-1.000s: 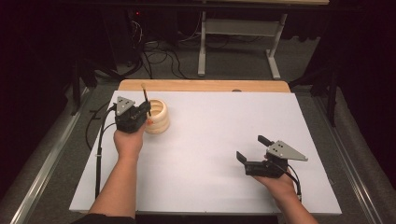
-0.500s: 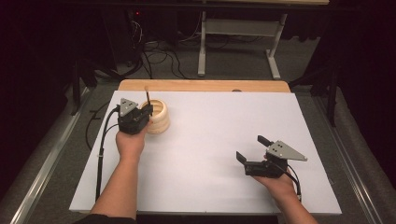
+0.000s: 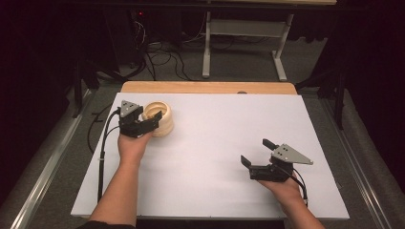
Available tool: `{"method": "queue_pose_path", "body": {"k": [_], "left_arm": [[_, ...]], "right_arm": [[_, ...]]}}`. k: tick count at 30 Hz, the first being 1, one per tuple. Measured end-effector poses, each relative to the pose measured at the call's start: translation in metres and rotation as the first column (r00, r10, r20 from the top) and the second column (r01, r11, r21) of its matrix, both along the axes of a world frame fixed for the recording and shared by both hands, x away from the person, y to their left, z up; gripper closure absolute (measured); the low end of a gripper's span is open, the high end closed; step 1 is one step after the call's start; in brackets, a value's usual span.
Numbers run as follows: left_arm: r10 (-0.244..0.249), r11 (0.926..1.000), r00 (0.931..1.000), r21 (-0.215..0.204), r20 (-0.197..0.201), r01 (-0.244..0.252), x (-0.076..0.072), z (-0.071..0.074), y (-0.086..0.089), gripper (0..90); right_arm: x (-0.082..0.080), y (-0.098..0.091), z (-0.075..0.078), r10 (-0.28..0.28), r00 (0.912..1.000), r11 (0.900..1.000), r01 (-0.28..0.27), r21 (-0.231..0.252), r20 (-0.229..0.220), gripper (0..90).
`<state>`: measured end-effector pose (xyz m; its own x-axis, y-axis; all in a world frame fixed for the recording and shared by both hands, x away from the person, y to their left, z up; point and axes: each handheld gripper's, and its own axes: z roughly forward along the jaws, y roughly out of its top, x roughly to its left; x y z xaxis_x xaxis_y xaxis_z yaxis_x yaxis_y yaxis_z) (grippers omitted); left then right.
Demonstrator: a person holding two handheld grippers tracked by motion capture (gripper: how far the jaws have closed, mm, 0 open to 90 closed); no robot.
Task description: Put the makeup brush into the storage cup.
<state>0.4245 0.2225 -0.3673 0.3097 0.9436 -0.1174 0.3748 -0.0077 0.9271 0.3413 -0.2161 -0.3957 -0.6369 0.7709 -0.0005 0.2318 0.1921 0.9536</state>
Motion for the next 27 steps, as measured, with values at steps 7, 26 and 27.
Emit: {"method": "queue_pose_path", "body": {"k": [7, 26, 27], "left_arm": [[-0.005, 1.0, 1.0, -0.008, 0.002, 0.005, -0.0012, 0.0014, -0.0008, 8.9], [-0.023, 0.9994, 0.9997, -0.025, -0.012, 0.022, -0.0042, 0.0036, -0.0009, 0.9], [-0.023, 0.9994, 0.9997, -0.026, -0.013, 0.023, -0.0047, 0.004, -0.0011, 0.8]], "right_arm": [[0.0001, 0.0, -0.0002, -0.001, 1.0, 1.0, 0.001, 0.0, -0.002, 2.3], [0.0004, 0.0002, -0.0006, 0.0, 1.0, 1.0, 0.0, -0.006, 0.004, 2.4], [0.0003, 0.0002, -0.0006, 0.0, 1.0, 1.0, 0.0, -0.006, 0.002, 2.4]]}}
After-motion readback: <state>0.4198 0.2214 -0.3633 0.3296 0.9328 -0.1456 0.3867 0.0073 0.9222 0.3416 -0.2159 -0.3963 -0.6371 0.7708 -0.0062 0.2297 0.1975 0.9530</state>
